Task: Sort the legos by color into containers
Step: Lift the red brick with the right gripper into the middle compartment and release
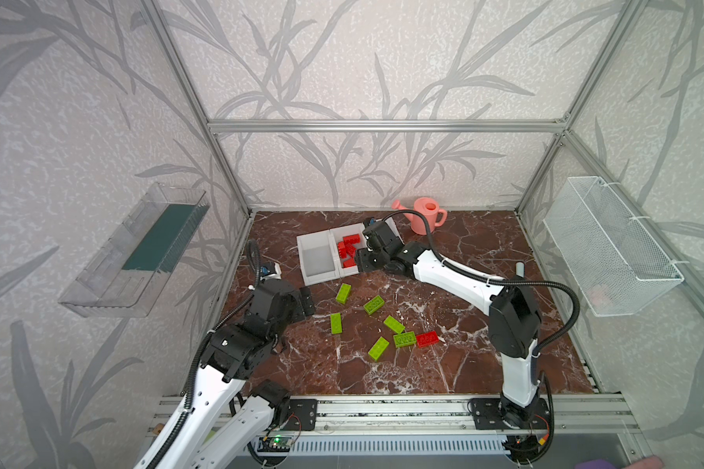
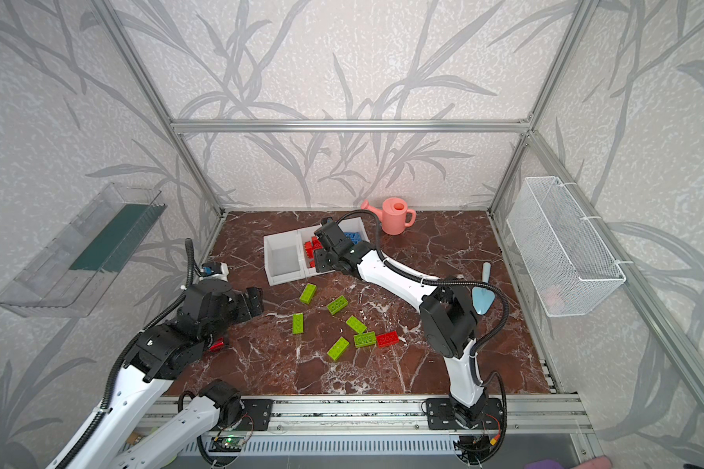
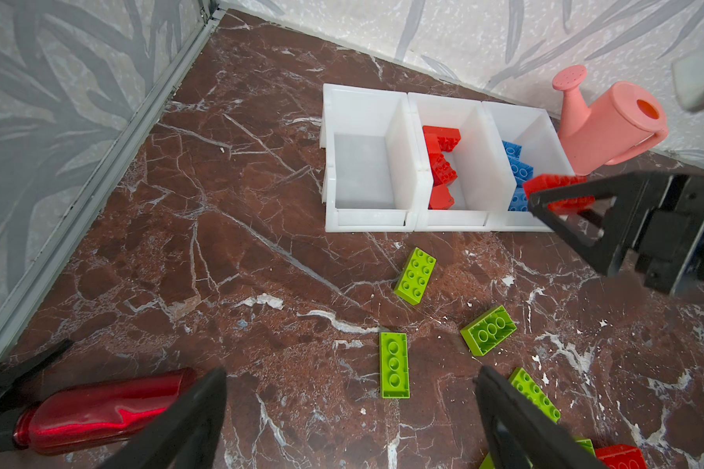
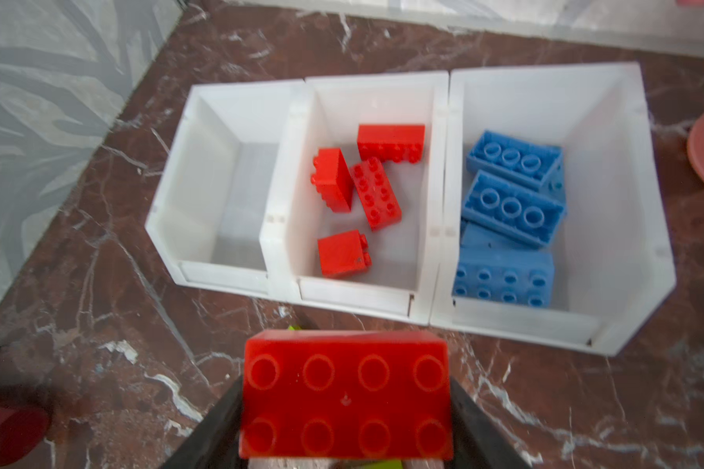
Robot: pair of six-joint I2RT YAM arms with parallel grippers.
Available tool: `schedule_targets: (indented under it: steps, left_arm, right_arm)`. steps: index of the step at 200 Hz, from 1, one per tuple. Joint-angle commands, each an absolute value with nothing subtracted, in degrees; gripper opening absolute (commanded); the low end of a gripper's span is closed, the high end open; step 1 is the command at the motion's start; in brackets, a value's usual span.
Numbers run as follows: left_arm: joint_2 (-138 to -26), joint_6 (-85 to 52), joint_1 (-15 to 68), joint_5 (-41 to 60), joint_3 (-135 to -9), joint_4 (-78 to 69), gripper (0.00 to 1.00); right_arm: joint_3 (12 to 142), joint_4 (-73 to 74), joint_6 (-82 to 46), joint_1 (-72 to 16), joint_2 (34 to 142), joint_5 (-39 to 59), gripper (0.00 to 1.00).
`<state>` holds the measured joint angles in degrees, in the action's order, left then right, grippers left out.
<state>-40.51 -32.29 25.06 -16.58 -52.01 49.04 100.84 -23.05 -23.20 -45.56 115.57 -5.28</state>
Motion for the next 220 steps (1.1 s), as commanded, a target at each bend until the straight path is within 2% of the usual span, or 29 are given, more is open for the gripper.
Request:
schedule_targets:
  steps: [1,66,86,115,159,190,220]
  left_arm:
    - [-40.72,-30.70,24.85,-16.13,-51.45,49.40,0.95]
    - [-40.41,-29.81,24.85,-13.35,-50.81,48.43,0.95]
    - [-40.56,-29.71,24.82,-12.87,-50.76,48.31,0.95]
    - [-40.69,-29.25,24.85,-12.34,-50.73,48.09,0.95]
    - [-40.78,-26.16,24.83,-8.11,-50.89,47.21,0.98]
    - [-40.13,-23.04,25.21,-3.57,-50.57,45.01,0.99]
    - [-43.73,-21.67,27.45,-0.86,-53.64,46.29,0.99]
  right_arm:
    - [107.04,-25.07,-20.24,-44.36,120.17,-0.09,0.60]
    - [131.02,-31.42,-19.23,-41.43,137.30,5.04,0.62]
    - [138.18,-34.75,-19.46,-40.88,141.91,5.69,0.64]
    - [141.72,-34.98,-19.16,-40.78,144.57,6.68,0.71]
    - [140.90,-34.67,-18.22,-40.72,142.85,6.42,0.89]
    - [135.01,-33.68,-17.50,-40.55,136.12,6.68,0.91]
    - [117.83,-25.80,-17.69,-39.81,122.44,7.40,0.92]
